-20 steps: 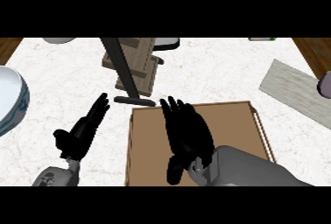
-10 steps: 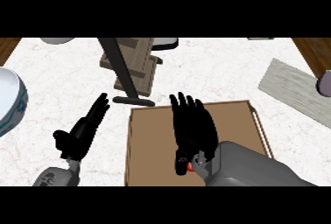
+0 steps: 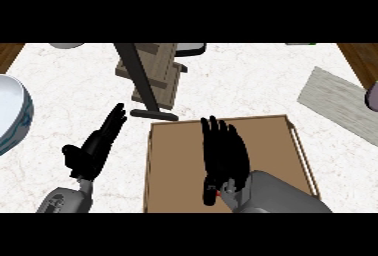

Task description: Pick the tomato from the tray and place it in the tiered basket

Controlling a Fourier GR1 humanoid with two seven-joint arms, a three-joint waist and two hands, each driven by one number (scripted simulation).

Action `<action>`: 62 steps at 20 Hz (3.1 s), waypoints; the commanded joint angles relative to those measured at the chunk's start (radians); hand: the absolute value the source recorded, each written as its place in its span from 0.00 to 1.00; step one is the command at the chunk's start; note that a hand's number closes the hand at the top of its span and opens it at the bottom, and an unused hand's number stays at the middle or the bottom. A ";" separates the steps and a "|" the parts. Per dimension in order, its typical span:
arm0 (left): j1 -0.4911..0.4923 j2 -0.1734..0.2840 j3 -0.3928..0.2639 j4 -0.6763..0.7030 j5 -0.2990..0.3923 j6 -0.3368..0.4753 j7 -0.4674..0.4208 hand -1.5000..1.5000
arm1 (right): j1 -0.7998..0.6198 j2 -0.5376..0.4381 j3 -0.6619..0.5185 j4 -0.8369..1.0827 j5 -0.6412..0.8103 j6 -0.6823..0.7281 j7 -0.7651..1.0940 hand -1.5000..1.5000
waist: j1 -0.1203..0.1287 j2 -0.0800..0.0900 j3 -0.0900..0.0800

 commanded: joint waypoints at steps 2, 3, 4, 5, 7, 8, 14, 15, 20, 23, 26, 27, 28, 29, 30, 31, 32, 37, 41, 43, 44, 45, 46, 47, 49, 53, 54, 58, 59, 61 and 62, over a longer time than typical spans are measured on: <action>-0.019 -0.003 0.002 -0.004 0.009 -0.017 0.036 0.50 | 0.065 0.041 0.005 -0.017 0.077 0.053 0.237 0.00 | 0.003 0.003 0.001; 0.045 0.012 0.009 0.006 -0.002 -0.025 -0.047 0.50 | 0.093 0.043 0.005 -0.013 0.102 0.042 0.237 0.00 | 0.004 0.001 0.000; 0.037 0.012 0.014 -0.022 0.009 -0.020 -0.016 0.50 | 0.101 0.063 -0.008 0.026 0.109 0.037 0.237 0.00 | 0.012 0.002 0.000; 0.003 0.025 0.028 -0.029 0.019 -0.027 0.015 0.50 | 0.126 0.038 -0.011 -0.006 0.122 0.030 0.237 0.00 | 0.009 0.003 0.001; 0.034 -0.001 0.005 0.024 -0.007 -0.035 -0.067 0.50 | 0.147 0.062 -0.026 -0.009 0.140 0.052 0.237 0.00 | 0.007 0.006 0.000; 0.004 0.002 0.010 -0.002 -0.005 -0.022 -0.007 0.50 | 0.210 0.030 0.010 -0.028 0.162 0.017 0.219 0.00 | 0.009 0.007 0.002; 0.013 -0.008 -0.003 -0.036 -0.022 -0.019 0.011 0.50 | 0.223 0.076 -0.070 -0.040 0.186 0.086 0.218 0.00 | 0.022 0.008 0.002; 0.007 -0.027 0.010 0.063 -0.026 -0.037 -0.080 0.50 | 0.243 0.071 -0.050 -0.095 0.210 0.097 0.223 0.00 | 0.013 0.010 0.001; 0.044 0.012 0.013 -0.082 -0.009 -0.049 0.024 0.50 | 0.325 0.104 -0.019 -0.054 0.286 0.075 0.182 0.00 | 0.027 0.007 0.002; 0.016 -0.032 0.010 0.018 -0.036 -0.043 -0.041 0.50 | 0.310 0.092 -0.129 -0.011 0.268 0.088 0.083 0.00 | 0.024 0.012 0.002; 0.003 0.007 0.046 -0.044 -0.010 -0.073 0.034 0.50 | 0.318 0.203 -0.081 0.026 0.402 -0.039 -0.006 1.00 | 0.031 0.012 0.003; 0.024 -0.069 0.007 0.015 -0.067 -0.026 -0.045 0.50 | 0.371 0.156 -0.071 -0.032 0.429 -0.004 -0.035 1.00 | 0.026 0.012 0.002; 0.025 -0.012 0.054 0.012 -0.034 -0.090 -0.059 0.50 | 0.414 0.130 -0.076 -0.047 0.446 -0.023 -0.072 1.00 | 0.026 0.012 0.002; -0.044 -0.026 0.068 0.030 -0.025 -0.085 -0.004 0.50 | 0.331 0.161 -0.151 0.024 0.422 0.030 -0.105 1.00 | 0.027 0.013 0.002; 0.020 -0.017 0.066 -0.002 -0.025 -0.096 -0.015 0.50 | 0.371 0.191 -0.120 0.024 0.468 -0.024 -0.110 1.00 | 0.029 0.012 0.003; 0.013 -0.064 0.029 -0.023 -0.069 -0.036 -0.007 0.50 | 0.329 0.230 -0.137 0.007 0.470 0.036 -0.059 1.00 | 0.029 0.012 0.002; 0.050 -0.023 0.072 0.001 -0.029 -0.113 -0.055 0.50 | 0.337 0.203 -0.178 0.052 0.467 0.024 -0.156 1.00 | 0.030 0.012 0.002; 0.011 -0.063 0.057 -0.002 -0.078 -0.066 0.002 0.50 | 0.340 0.198 -0.211 -0.115 0.488 0.184 -0.091 1.00 | 0.025 0.011 0.002; 0.038 -0.044 0.062 -0.010 -0.066 -0.078 -0.017 0.50 | 0.269 -0.101 -0.522 -0.220 0.278 0.330 -0.258 1.00 | 0.012 0.008 0.002; 0.019 -0.067 0.048 -0.008 -0.088 -0.043 0.003 0.50 | 0.233 -0.218 -0.652 -0.219 0.195 0.389 -0.337 1.00 | 0.003 0.009 0.002; 0.020 -0.065 0.059 -0.039 -0.066 -0.049 0.025 0.50 | 0.180 -0.247 -0.702 -0.195 0.154 0.445 -0.349 1.00 | 0.018 0.009 0.002; 0.055 -0.032 0.069 -0.023 -0.053 -0.101 -0.021 0.50 | 0.172 -0.268 -0.738 -0.237 0.131 0.475 -0.332 1.00 | 0.017 0.008 0.001; -0.012 -0.043 0.085 -0.002 -0.053 -0.075 0.028 0.50 | 0.160 -0.320 -0.779 -0.245 0.106 0.502 -0.368 1.00 | 0.008 0.009 0.002; 0.009 -0.076 0.047 0.003 -0.089 -0.051 0.002 0.50 | 0.131 -0.331 -0.824 -0.241 0.079 0.517 -0.375 1.00 | 0.014 0.009 0.002; -0.051 -0.081 0.077 0.030 -0.077 -0.048 0.028 0.50 | 0.065 -0.276 -0.866 -0.219 0.069 0.475 -0.351 1.00 | 0.022 0.012 0.002; 0.010 -0.052 0.067 -0.010 -0.072 -0.087 -0.002 0.50 | -0.026 -0.158 -0.990 -0.293 -0.090 0.400 -0.284 1.00 | 0.022 0.004 0.001; -0.020 -0.081 0.060 0.004 -0.084 -0.053 0.025 0.50 | -0.076 -0.141 -1.001 -0.272 -0.086 0.358 -0.297 1.00 | 0.027 0.008 0.002; -0.001 -0.042 0.081 -0.038 -0.066 -0.092 0.031 0.50 | -0.293 -0.211 -1.047 -0.274 -0.140 0.423 -0.215 1.00 | 0.034 0.006 0.001; 0.007 -0.058 0.087 0.057 -0.071 -0.111 -0.058 0.50 | -0.355 -0.198 -1.021 -0.193 -0.120 0.396 -0.234 1.00 | 0.036 0.012 0.001; 0.009 -0.066 0.077 -0.015 -0.071 -0.088 0.019 0.50 | -0.466 -0.196 -1.009 -0.127 -0.143 0.411 -0.184 1.00 | 0.041 0.010 0.001; 0.012 -0.052 0.089 -0.003 -0.065 -0.109 -0.019 0.50 | -0.513 -0.185 -1.002 -0.152 -0.165 0.419 -0.122 1.00 | 0.037 0.008 0.001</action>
